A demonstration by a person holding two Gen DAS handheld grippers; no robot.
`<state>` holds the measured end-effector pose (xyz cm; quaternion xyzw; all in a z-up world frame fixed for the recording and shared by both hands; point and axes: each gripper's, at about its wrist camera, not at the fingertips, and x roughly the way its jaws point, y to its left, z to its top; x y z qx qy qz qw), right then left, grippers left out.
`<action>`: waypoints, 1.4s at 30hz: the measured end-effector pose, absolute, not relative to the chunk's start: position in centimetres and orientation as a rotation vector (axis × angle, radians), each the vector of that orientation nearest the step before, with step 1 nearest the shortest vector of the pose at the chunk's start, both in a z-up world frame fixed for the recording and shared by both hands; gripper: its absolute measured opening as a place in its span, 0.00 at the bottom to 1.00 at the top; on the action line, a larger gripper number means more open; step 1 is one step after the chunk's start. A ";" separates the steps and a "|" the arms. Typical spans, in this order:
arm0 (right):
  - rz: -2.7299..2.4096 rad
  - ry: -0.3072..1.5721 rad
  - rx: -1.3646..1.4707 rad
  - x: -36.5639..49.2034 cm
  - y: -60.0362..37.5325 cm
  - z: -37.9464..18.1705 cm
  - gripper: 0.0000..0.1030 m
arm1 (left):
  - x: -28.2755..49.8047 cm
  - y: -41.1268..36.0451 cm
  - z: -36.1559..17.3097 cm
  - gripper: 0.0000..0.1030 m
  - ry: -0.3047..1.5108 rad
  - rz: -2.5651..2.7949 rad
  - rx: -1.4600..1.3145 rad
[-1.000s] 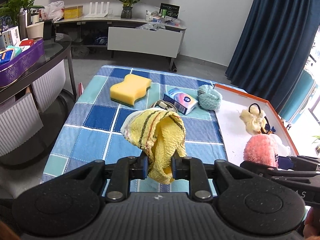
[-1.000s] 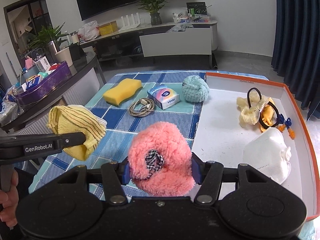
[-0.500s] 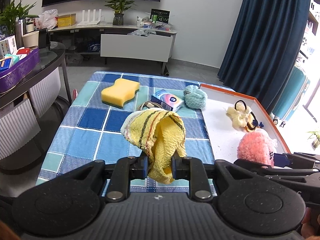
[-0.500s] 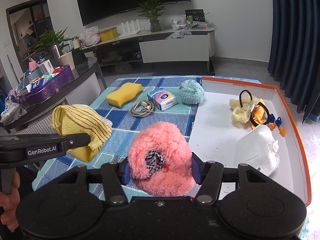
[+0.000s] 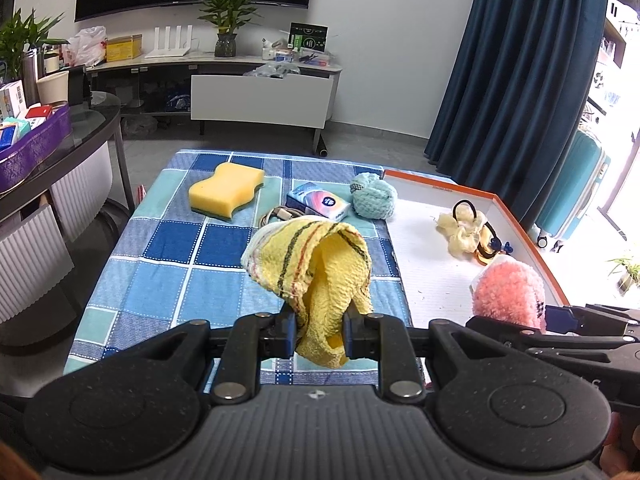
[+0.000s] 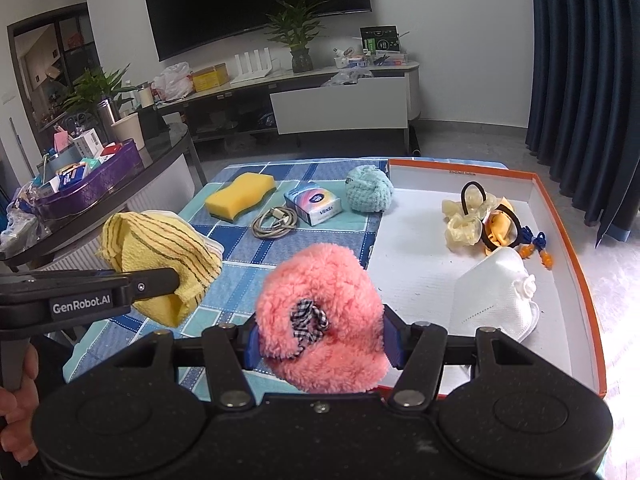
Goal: Organize soft objects
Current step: 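Carry the pink puff over the white box with the right gripper while the left gripper carries the towel there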
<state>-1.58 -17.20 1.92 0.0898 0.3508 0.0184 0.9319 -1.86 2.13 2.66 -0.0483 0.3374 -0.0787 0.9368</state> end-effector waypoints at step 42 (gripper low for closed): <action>-0.066 0.682 0.229 -3.6 -21.1 2.6 0.67 | -2.2 -3.0 2.8 0.22 0.691 -0.289 -0.035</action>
